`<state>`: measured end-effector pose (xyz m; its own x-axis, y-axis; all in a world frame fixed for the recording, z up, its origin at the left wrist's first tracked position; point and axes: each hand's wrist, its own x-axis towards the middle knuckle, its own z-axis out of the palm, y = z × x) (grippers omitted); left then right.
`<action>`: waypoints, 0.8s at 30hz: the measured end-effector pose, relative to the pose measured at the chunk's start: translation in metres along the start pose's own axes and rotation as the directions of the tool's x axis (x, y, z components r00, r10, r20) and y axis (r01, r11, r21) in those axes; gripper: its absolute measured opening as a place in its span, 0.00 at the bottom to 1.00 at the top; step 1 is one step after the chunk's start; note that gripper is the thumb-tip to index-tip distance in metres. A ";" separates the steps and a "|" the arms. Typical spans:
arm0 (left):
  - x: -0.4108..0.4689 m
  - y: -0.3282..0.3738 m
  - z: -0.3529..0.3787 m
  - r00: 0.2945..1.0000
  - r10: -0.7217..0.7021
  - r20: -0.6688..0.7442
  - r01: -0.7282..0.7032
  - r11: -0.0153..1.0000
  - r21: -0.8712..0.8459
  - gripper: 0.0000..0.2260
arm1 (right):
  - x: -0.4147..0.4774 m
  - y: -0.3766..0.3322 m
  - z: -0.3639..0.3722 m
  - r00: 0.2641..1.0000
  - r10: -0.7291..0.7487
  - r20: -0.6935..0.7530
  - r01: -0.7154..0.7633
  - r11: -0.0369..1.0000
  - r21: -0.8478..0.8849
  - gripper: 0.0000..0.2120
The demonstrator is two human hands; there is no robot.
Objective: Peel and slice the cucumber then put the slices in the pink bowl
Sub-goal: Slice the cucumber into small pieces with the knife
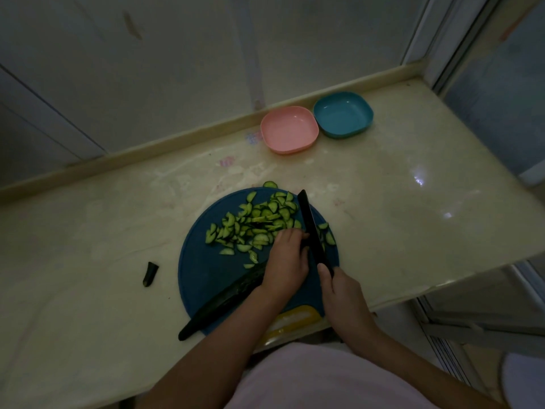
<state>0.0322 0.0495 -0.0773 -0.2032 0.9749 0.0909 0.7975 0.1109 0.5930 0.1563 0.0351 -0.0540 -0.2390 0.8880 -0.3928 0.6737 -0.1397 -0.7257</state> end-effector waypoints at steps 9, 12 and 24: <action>0.003 -0.003 0.002 0.998 0.055 0.010 -0.055 0.998 -0.010 0.10 | 0.004 -0.004 -0.001 1.000 0.021 -0.010 -0.020 0.998 0.056 0.21; 0.004 -0.006 0.000 0.996 0.077 0.032 -0.076 0.997 -0.034 0.10 | 0.005 -0.004 -0.001 0.999 0.035 -0.021 -0.033 0.997 0.067 0.22; 0.002 -0.006 -0.009 0.997 0.052 0.063 -0.050 0.998 -0.029 0.13 | 0.001 0.005 -0.007 1.000 0.023 -0.003 -0.023 0.992 0.125 0.22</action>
<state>0.0216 0.0494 -0.0735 -0.1254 0.9896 0.0711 0.7896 0.0561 0.6110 0.1640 0.0382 -0.0543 -0.2213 0.8857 -0.4082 0.5866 -0.2135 -0.7812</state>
